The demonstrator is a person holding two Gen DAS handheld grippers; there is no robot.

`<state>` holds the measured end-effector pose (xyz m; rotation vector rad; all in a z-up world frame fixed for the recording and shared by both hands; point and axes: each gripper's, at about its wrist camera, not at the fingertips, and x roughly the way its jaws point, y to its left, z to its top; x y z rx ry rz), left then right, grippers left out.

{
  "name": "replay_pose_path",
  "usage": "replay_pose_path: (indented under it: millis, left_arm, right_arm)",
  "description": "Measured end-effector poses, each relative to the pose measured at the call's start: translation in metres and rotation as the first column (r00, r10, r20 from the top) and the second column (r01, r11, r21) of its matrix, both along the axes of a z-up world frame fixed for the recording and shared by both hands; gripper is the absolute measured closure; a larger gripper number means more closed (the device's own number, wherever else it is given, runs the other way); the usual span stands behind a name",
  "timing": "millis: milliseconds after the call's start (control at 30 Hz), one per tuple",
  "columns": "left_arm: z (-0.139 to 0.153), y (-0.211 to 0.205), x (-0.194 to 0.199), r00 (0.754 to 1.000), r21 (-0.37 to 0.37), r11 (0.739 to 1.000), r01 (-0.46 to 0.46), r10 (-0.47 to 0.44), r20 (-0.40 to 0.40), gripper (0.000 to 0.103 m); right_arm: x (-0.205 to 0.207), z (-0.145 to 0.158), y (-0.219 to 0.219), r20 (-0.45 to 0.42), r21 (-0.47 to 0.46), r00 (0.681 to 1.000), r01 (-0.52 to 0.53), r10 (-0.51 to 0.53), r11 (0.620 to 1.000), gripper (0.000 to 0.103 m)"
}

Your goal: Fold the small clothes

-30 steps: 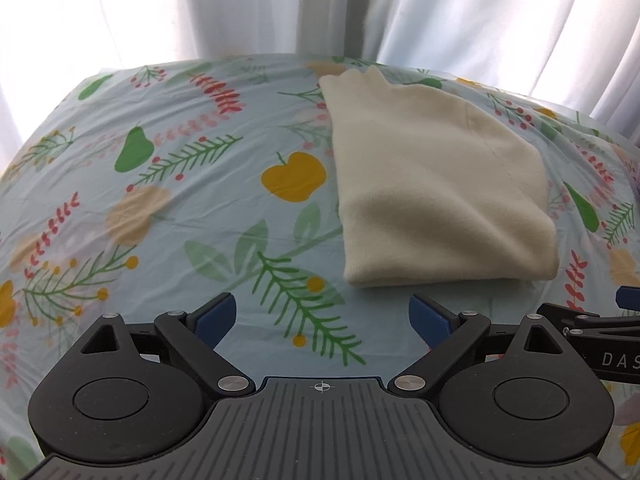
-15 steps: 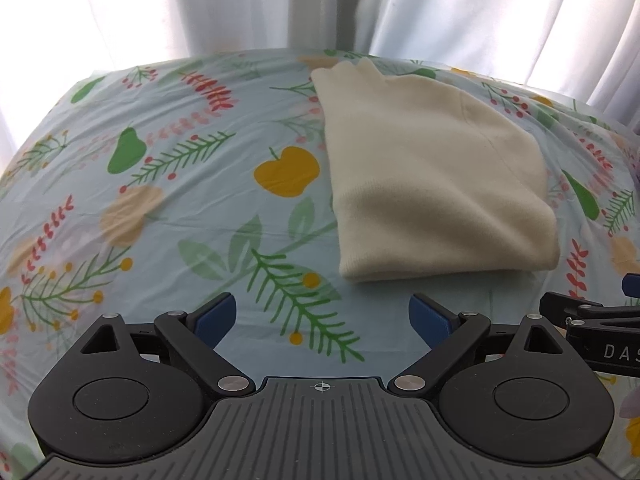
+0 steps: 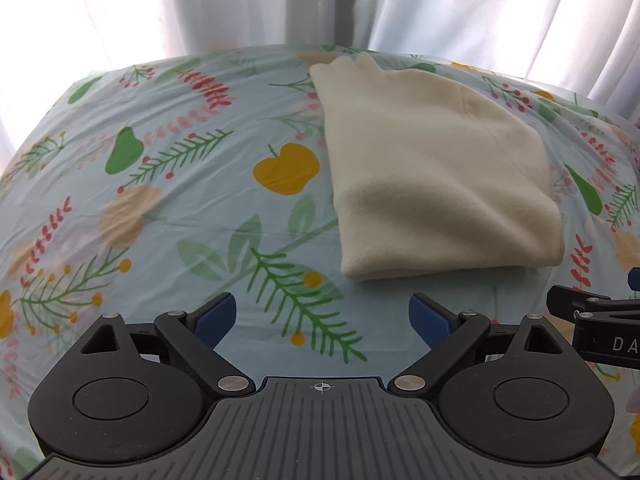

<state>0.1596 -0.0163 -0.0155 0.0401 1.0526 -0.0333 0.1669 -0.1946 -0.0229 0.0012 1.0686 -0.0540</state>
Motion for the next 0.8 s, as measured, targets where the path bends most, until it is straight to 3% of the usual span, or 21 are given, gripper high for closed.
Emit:
replay_pose_path:
  millis: [800]
  left_arm:
    - [0.0003, -0.0037, -0.0011, 1.000, -0.004, 1.000, 0.012, -0.012, 0.001, 0.006]
  right_arm:
    - [-0.0042, 0.0020, -0.0042, 0.011, 0.006, 1.000, 0.010, -0.010, 1.000, 0.004]
